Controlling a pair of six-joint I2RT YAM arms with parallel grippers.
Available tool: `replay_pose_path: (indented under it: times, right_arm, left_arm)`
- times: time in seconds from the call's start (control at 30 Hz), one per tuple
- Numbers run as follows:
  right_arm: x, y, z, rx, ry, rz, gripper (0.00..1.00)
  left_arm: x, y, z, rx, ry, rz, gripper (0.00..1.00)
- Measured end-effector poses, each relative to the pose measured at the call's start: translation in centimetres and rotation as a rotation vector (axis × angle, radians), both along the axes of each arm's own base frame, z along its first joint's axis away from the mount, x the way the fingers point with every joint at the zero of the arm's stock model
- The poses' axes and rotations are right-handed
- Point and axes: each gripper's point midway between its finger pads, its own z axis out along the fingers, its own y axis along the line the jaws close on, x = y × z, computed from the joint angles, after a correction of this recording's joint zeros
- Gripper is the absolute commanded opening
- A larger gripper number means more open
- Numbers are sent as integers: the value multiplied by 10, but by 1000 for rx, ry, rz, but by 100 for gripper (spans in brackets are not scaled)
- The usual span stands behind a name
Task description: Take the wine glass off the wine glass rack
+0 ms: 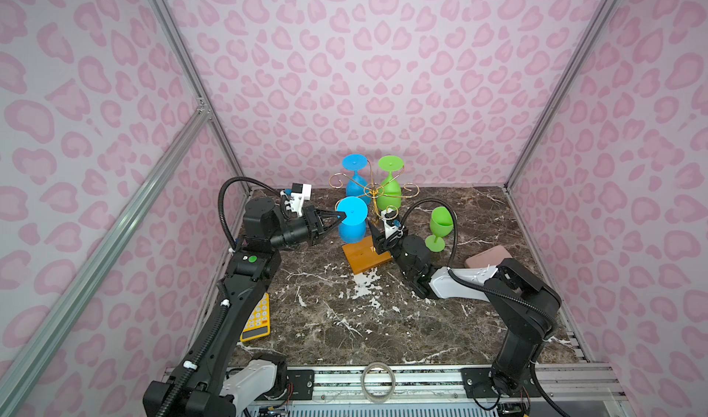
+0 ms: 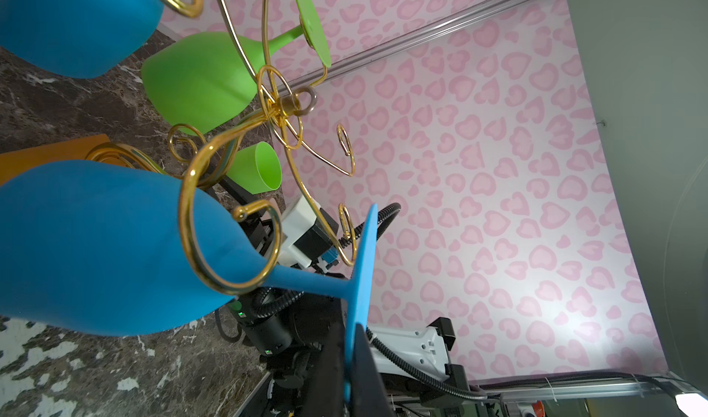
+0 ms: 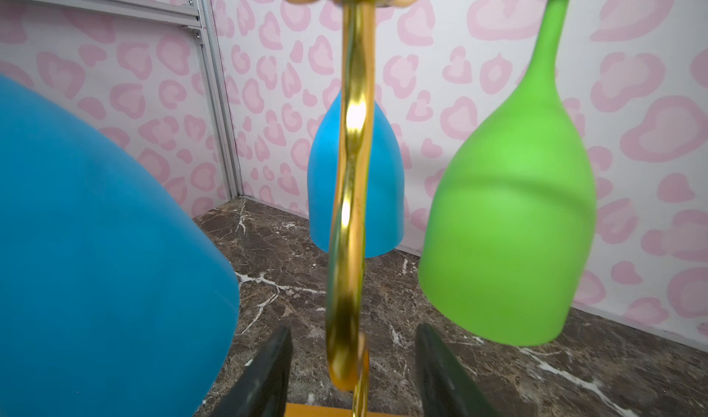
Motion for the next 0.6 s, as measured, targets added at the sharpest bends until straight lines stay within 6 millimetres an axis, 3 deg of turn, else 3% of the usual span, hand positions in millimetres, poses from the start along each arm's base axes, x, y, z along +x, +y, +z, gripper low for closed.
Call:
replay_pose_path:
  times: [0.33,0.6]
  right_arm:
    - [-25,-15,6,6,4,3,57]
    - [-29,-19,5,-3,12,-3,57]
  left_arm:
    - [-5,1,3,-9,-4,-12,4]
    - [-6,1,3,-10,-5,-20,4]
